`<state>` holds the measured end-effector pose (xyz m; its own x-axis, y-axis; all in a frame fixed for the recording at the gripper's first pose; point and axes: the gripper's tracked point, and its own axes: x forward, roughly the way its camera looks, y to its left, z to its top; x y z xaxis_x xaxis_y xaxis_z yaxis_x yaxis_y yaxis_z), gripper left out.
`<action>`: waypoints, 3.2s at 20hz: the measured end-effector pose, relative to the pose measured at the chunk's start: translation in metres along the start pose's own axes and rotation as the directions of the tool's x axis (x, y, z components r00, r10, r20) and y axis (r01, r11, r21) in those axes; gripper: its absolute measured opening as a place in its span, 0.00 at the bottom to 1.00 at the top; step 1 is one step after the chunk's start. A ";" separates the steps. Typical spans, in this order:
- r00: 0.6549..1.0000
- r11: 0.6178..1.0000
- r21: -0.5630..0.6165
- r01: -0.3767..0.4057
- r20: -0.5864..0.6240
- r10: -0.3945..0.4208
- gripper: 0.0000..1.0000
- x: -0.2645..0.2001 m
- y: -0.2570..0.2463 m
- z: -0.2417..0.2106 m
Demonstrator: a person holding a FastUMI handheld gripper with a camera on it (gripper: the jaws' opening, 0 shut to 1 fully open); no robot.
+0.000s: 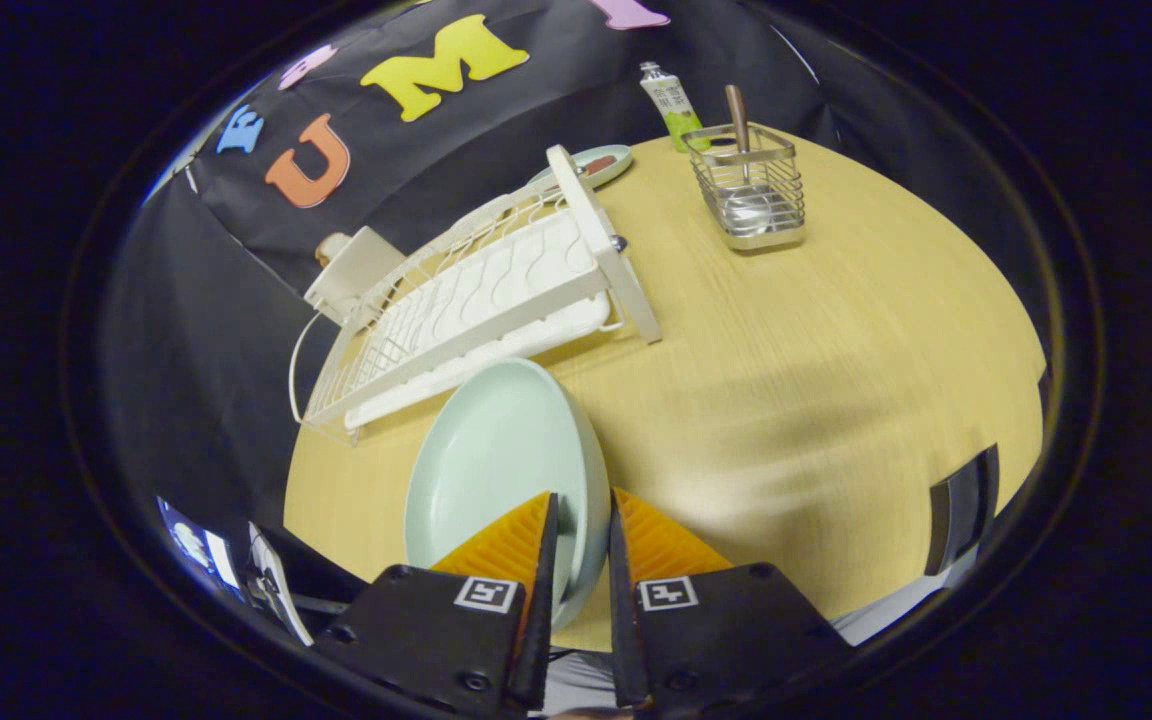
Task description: Take the plate from the dish rack, then take the spoon from the basket and place it into the plate.
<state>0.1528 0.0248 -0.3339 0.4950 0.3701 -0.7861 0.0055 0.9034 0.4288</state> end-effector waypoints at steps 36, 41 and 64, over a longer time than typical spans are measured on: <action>0.779 0.957 -0.140 0.252 0.616 -0.115 1.00 -0.029 -0.121 0.295; 0.756 0.946 -0.140 0.294 0.640 -0.140 1.00 -0.008 -0.127 0.338; 0.598 0.923 -0.119 0.367 0.790 -0.135 0.16 -0.064 -0.069 0.345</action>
<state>0.4206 -0.1354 -0.1597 0.9817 -0.0722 -0.1761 0.0829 0.9951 0.0539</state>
